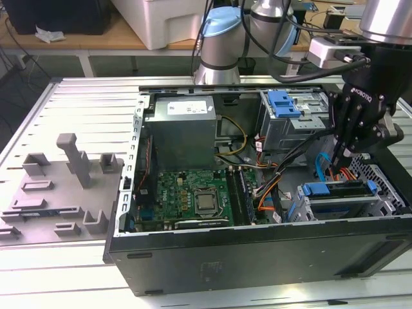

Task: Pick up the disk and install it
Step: 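Insert the second disk wire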

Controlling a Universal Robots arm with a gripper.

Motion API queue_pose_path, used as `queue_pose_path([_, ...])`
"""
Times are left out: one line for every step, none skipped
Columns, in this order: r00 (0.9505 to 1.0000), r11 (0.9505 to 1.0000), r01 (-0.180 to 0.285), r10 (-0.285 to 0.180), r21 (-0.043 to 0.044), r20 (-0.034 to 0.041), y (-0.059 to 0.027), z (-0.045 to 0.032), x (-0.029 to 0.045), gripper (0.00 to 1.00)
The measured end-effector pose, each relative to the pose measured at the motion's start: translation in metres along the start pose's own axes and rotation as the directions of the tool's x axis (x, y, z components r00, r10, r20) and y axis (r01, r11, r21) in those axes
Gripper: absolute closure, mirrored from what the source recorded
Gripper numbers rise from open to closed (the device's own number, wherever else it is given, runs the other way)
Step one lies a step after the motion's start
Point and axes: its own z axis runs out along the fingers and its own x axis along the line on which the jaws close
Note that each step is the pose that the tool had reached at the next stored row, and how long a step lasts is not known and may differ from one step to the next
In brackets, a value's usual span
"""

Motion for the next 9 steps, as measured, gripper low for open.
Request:
queue_pose_path([1.0000, 1.0000, 0.000, 0.000, -0.0014, 0.0000, -0.0005, 0.0000, 0.0011, 0.84])
queue_pose_path([1.0000, 1.0000, 0.000, 0.000, -0.0032, 0.0001, -0.0014, -0.0001, 0.0024, 0.84])
queue_pose_path([1.0000, 1.0000, 0.001, -0.001, -0.0046, 0.0001, -0.0020, -0.0001, 0.0033, 0.84])
queue_pose_path([1.0000, 1.0000, 0.001, -0.001, -0.0064, 0.0001, -0.0028, -0.0001, 0.0045, 0.84])
queue_pose_path([1.0000, 1.0000, 0.001, -0.001, -0.0077, 0.0002, -0.0034, -0.0001, 0.0054, 0.84])
queue_pose_path([1.0000, 1.0000, 0.001, -0.001, -0.0091, 0.0002, -0.0040, -0.0001, 0.0062, 0.84])
queue_pose_path([1.0000, 0.9999, 0.002, -0.002, -0.0109, 0.0003, -0.0050, 0.0000, 0.0076, 0.84])
queue_pose_path([1.0000, 0.9999, 0.002, -0.002, -0.0121, 0.0003, -0.0056, 0.0001, 0.0085, 0.84])
queue_pose_path([1.0000, 0.9999, 0.002, -0.002, -0.0134, 0.0004, -0.0063, 0.0003, 0.0097, 0.84])
